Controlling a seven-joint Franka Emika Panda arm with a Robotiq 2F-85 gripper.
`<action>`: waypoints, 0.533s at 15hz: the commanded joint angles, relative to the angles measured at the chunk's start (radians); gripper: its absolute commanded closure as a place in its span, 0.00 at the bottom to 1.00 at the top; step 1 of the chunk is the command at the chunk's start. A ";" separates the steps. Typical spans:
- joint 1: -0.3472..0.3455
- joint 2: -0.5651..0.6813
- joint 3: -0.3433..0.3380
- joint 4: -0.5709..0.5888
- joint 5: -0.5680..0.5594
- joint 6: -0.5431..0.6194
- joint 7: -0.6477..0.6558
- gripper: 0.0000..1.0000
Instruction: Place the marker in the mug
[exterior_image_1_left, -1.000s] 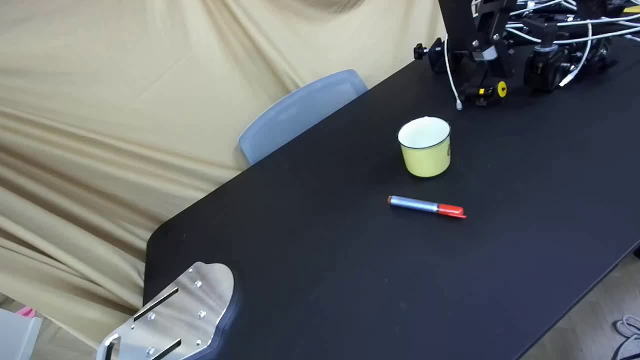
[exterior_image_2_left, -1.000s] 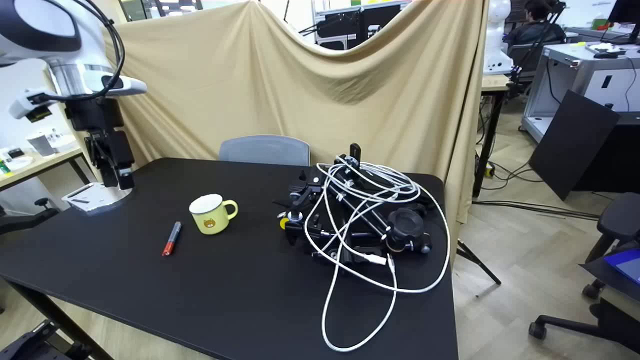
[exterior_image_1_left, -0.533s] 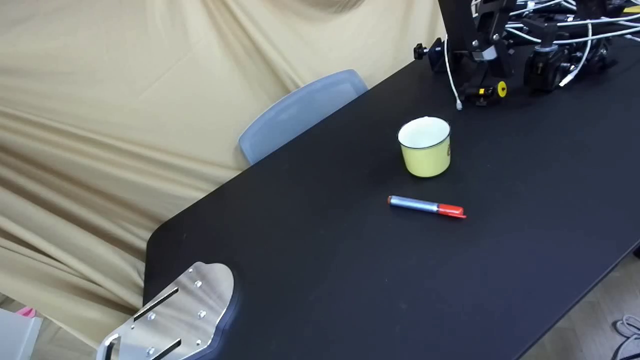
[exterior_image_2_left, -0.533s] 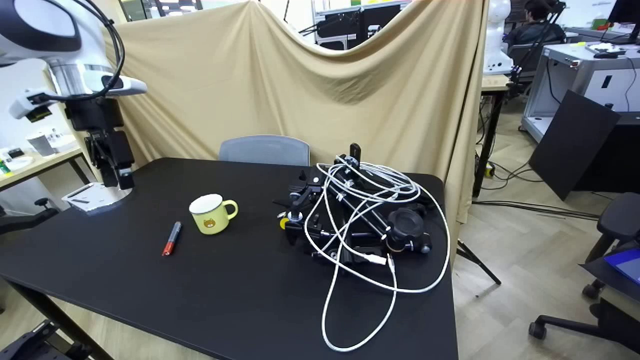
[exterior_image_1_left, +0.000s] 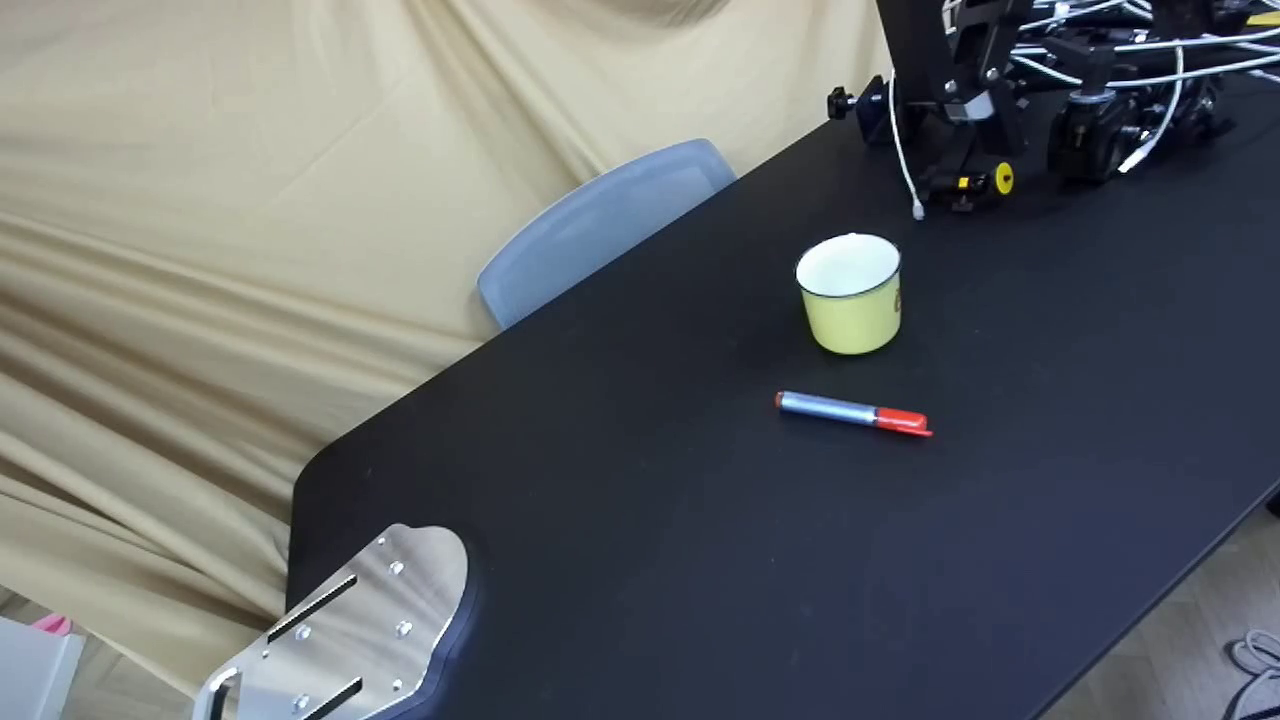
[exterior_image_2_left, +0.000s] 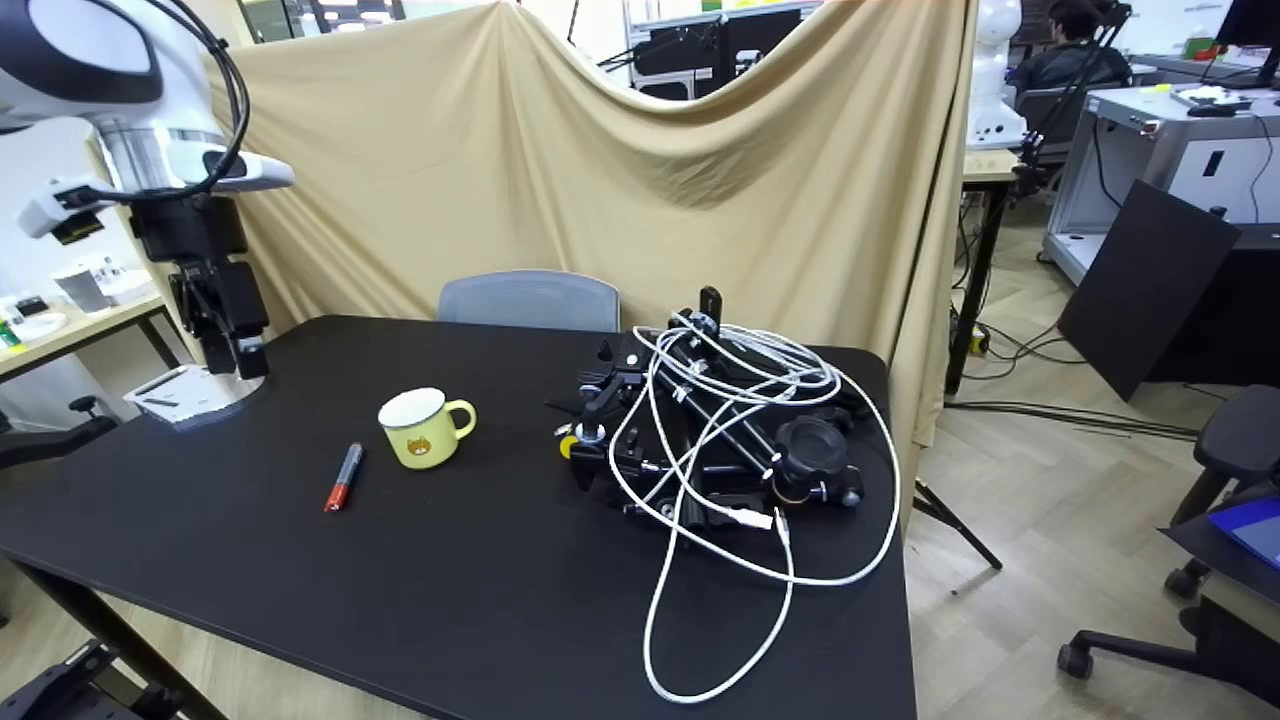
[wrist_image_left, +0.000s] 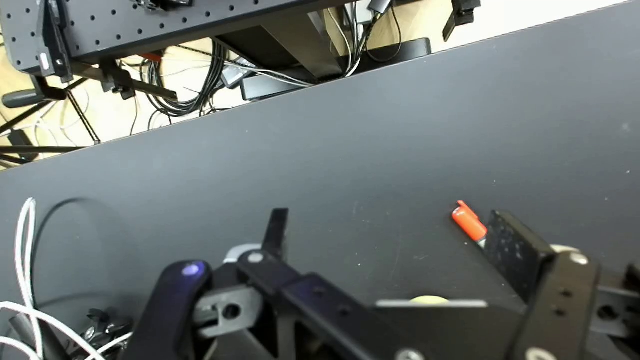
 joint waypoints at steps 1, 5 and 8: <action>0.031 0.008 -0.031 0.003 -0.010 0.018 -0.022 0.00; 0.056 0.058 -0.045 0.017 -0.063 0.155 -0.207 0.00; 0.073 0.120 -0.056 0.033 -0.098 0.251 -0.353 0.00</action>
